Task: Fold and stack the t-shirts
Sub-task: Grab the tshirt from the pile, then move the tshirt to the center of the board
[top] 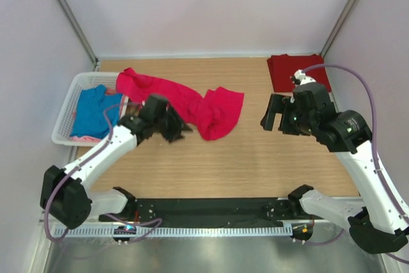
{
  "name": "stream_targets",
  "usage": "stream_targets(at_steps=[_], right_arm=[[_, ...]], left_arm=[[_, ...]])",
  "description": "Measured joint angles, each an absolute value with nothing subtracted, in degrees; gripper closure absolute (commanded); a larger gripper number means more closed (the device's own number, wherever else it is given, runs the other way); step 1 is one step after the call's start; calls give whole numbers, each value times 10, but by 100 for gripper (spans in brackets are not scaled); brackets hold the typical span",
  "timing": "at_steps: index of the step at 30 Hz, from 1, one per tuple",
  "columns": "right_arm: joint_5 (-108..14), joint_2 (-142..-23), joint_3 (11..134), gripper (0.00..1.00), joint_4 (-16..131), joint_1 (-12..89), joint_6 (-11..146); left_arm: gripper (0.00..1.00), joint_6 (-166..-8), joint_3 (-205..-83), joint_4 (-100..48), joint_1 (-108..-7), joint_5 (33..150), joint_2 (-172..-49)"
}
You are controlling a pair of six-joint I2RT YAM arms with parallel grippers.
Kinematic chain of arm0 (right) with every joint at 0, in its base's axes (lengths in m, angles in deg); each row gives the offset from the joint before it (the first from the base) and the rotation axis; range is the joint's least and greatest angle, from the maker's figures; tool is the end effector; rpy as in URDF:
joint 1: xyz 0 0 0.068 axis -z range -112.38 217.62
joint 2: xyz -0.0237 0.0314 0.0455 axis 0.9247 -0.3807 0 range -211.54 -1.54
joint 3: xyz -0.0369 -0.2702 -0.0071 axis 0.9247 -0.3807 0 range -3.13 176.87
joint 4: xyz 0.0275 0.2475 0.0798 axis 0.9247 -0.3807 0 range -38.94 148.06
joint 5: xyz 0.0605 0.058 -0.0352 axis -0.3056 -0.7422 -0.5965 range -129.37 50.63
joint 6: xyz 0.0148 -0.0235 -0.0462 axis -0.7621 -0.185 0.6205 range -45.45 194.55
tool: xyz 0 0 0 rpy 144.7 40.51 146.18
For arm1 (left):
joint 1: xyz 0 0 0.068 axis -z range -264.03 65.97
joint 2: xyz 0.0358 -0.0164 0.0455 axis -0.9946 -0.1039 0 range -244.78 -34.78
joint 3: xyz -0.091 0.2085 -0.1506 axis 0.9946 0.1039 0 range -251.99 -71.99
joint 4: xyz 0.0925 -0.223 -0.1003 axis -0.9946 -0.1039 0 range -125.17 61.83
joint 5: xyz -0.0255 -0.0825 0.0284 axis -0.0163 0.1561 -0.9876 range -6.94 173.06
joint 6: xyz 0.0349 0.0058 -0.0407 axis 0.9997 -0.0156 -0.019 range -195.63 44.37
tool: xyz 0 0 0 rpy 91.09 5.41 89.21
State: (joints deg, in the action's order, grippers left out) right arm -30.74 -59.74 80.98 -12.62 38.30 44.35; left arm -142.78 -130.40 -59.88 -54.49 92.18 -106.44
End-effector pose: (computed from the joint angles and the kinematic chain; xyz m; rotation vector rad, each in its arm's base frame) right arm 0.1357 0.0701 0.4221 0.0924 2.3639 0.3343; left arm 0.2289 -0.1363 0.2893 -0.7495 2.4656 -0.9346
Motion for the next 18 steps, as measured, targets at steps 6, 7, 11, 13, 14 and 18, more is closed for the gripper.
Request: stream_targets(at_steps=[6,7,11,13,14,18], right_arm=[[-331,-590,691,19,-101,383,441],[-333,-603,674,22,-91,383,436],[-335,-693,649,27,-31,383,417],[-319,-764,653,30,16,383,406],[-308,-801,662,30,31,385,401],[-278,-953,727,38,90,405,381]], left_arm=[[19,-1461,-1167,-729,-476,878,-931],[17,-1460,-1175,-738,-482,861,-904],[16,-1418,-1231,-744,-548,831,-892],[17,-1380,-1260,-740,-600,836,-944],[18,-1361,-1277,-740,-622,838,-988],[18,-1293,-1383,-745,-667,832,-1187]])
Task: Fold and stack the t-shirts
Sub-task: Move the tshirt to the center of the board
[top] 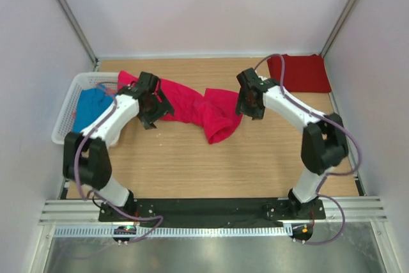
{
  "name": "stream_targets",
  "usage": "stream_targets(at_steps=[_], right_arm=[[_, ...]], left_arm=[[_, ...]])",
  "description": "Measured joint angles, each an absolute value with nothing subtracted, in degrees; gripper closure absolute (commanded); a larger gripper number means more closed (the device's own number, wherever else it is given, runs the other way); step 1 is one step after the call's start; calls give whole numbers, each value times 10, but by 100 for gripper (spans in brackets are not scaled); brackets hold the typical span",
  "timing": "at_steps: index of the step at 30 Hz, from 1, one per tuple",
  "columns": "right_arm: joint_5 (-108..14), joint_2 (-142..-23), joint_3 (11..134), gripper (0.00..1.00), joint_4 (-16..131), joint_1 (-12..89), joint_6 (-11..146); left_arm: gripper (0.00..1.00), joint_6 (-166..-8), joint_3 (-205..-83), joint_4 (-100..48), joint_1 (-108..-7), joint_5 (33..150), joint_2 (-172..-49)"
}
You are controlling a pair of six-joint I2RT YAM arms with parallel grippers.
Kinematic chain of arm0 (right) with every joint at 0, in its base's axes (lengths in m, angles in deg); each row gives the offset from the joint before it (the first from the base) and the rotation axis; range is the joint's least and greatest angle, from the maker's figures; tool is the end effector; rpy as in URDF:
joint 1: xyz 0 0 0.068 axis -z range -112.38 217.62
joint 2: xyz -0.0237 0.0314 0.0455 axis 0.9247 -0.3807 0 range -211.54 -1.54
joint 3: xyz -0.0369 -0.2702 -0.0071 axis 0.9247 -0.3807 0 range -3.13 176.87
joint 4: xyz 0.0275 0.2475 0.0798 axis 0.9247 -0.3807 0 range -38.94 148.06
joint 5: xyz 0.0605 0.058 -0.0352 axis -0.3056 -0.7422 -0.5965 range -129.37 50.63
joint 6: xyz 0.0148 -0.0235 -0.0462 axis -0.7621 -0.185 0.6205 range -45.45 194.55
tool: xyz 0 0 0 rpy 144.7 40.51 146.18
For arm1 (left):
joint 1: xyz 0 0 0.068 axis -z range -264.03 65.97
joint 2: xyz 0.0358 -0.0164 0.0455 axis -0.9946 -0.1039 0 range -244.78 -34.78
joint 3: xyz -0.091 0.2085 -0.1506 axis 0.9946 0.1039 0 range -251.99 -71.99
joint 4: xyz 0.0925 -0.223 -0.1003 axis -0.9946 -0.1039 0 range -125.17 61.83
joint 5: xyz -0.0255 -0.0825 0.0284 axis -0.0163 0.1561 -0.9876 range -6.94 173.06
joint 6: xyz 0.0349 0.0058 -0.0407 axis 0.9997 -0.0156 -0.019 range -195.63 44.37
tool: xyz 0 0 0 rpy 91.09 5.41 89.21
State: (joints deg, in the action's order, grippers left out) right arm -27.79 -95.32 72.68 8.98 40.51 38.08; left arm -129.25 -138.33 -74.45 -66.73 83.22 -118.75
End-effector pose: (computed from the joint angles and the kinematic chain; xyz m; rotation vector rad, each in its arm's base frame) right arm 0.2984 0.1447 0.2582 0.2752 2.6825 0.0562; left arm 0.2788 -0.0870 0.2607 -0.8557 2.6116 -0.3727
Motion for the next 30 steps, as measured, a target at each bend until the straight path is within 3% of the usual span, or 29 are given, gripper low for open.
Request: stream_targets(at_steps=[5,12,16,18,19,20,21,23,30], right_arm=[[-266,-1137,840,45,144,457,364],[-265,-1256,926,48,190,507,346],[-266,-1293,971,56,228,514,354],[-266,-1307,988,66,242,512,361],[-266,-1311,993,71,246,512,364],[-266,-1316,999,76,250,512,367],[-267,-1320,1005,88,251,512,371],[-272,-1328,1017,99,253,512,383],[-292,-1327,1104,99,205,536,434]], left_arm=[[18,-1235,-1536,-750,-676,820,-1367],[24,-1194,-1651,-747,-676,821,-1505],[40,-1181,-1657,-748,-676,834,-1551],[66,-1180,-1662,-746,-676,853,-1570],[85,-1178,-1667,-746,-675,863,-1578],[92,-1178,-1672,-745,-676,874,-1581],[98,-1180,-1679,-742,-676,888,-1585],[100,-1188,-1698,-734,-673,919,-1590],[100,-1233,-1840,-727,-626,973,-1578]])
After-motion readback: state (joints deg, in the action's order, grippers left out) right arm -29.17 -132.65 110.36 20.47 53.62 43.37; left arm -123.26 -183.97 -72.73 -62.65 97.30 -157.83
